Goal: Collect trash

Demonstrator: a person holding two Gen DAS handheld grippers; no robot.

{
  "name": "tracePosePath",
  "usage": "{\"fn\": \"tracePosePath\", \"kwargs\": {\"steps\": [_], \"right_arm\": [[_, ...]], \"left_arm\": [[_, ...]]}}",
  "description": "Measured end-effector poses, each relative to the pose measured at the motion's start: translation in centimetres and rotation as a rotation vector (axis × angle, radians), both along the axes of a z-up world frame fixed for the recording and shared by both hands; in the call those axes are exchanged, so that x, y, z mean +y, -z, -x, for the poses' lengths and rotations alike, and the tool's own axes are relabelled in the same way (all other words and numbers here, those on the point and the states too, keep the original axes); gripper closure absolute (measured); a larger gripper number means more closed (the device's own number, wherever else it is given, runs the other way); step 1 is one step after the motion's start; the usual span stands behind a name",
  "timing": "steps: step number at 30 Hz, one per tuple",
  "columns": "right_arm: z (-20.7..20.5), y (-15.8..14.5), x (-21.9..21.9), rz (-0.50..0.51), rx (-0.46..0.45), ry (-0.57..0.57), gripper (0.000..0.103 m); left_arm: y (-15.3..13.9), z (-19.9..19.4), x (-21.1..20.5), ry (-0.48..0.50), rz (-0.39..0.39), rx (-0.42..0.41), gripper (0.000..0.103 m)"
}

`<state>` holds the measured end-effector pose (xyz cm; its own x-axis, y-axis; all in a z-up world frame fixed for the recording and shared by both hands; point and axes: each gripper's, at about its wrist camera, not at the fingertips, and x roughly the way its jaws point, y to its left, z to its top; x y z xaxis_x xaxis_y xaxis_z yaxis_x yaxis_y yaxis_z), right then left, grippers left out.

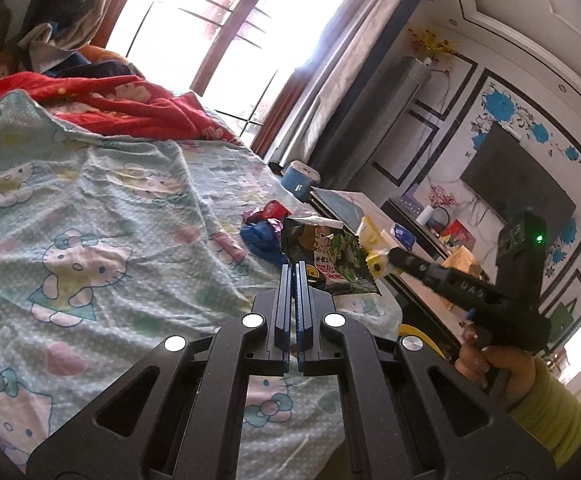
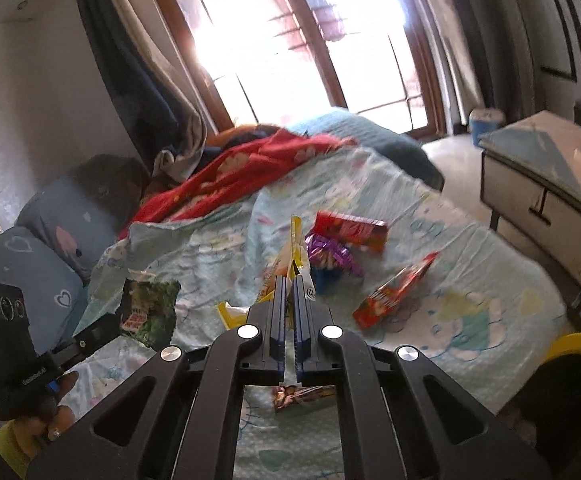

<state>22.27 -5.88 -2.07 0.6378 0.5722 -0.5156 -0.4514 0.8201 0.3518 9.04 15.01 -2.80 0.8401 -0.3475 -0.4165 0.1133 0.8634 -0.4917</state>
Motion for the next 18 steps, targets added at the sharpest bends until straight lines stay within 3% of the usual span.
{"fn": "tracePosePath", "kwargs": {"steps": [18], "right_arm": [[3.4, -2.6, -8.6, 0.02, -0.089, 0.142, 0.1]], "left_arm": [[-1.4, 0.7, -6.3, 0.111, -0.107, -0.045, 0.103]]}}
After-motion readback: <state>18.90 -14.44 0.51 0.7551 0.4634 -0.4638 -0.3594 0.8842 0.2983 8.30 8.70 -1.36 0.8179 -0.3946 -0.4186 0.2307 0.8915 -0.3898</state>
